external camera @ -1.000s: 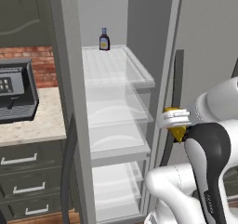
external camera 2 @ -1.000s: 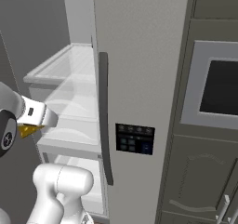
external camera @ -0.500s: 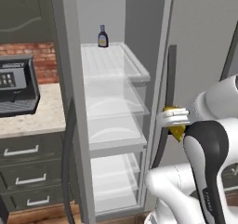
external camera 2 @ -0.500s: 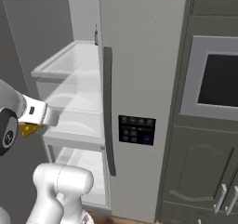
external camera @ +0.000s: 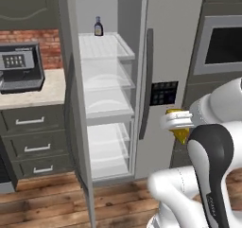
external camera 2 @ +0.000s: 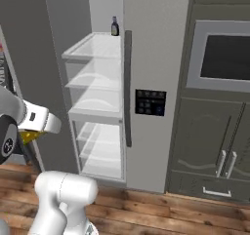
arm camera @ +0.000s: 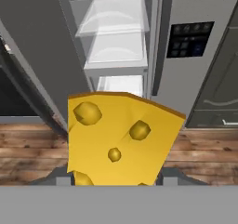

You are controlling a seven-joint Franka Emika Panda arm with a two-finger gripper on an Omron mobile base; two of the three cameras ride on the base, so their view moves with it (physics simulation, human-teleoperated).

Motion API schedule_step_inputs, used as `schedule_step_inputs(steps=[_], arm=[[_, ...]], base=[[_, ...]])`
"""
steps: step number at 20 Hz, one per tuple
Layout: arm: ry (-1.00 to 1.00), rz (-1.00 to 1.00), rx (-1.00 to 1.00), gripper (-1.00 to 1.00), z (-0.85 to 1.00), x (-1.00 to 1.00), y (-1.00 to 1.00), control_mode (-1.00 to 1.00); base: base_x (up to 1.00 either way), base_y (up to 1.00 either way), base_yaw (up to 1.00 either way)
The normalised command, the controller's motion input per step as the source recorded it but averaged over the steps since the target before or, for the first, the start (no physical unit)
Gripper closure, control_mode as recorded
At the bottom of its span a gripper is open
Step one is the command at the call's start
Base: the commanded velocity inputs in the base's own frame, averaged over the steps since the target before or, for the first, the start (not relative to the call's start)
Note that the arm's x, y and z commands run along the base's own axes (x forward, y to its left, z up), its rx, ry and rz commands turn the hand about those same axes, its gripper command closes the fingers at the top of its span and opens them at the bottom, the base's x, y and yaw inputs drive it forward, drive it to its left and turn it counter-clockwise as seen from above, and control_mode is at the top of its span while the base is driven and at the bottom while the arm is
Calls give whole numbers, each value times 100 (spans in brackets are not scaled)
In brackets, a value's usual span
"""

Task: Pick the cheese from the fridge and the cheese grater from the cabinet and place them next to the salad bowl.

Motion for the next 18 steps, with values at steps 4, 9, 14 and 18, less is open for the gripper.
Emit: schedule_step_inputs(steps=[4,9,14,18], arm=[[0,0,0,100,0,0,0,100],[0,0,0,100,0,0,0,100],[0,0,0,100,0,0,0,100],[0,0,0,100,0,0,0,100]], base=[[-86,-1,-9],[-72,0,-15],[-66,0,8],[-48,-14,31]])
